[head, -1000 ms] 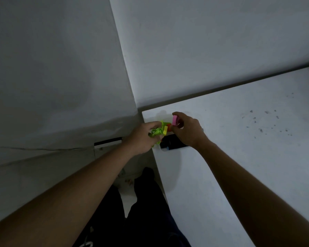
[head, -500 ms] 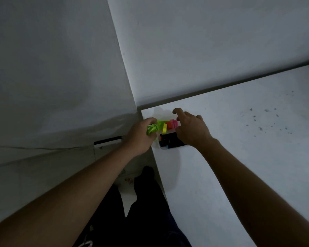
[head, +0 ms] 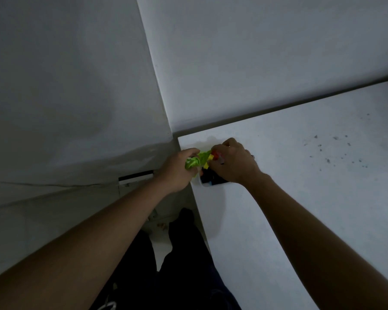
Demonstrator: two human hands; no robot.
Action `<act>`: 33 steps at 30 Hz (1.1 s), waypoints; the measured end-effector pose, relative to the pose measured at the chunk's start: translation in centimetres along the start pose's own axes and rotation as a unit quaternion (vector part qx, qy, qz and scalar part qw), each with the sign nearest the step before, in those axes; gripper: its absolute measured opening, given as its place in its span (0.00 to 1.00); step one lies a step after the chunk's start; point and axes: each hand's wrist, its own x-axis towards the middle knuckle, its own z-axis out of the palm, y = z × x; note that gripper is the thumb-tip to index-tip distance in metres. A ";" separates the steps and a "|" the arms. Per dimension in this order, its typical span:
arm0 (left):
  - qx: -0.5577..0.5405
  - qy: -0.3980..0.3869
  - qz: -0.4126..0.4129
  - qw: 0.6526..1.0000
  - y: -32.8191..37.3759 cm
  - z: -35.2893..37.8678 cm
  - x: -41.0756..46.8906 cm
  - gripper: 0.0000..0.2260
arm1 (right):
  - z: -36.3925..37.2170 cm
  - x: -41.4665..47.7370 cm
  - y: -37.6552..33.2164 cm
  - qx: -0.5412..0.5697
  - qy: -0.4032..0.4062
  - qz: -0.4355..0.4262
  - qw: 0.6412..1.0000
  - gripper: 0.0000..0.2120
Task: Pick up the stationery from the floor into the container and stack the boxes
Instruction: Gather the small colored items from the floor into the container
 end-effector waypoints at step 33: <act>0.044 -0.026 0.021 0.998 -0.6 -0.1 0.1 0.24 | 1.5 -0.4 -1.0 0.055 0.092 0.059 0.992 0.17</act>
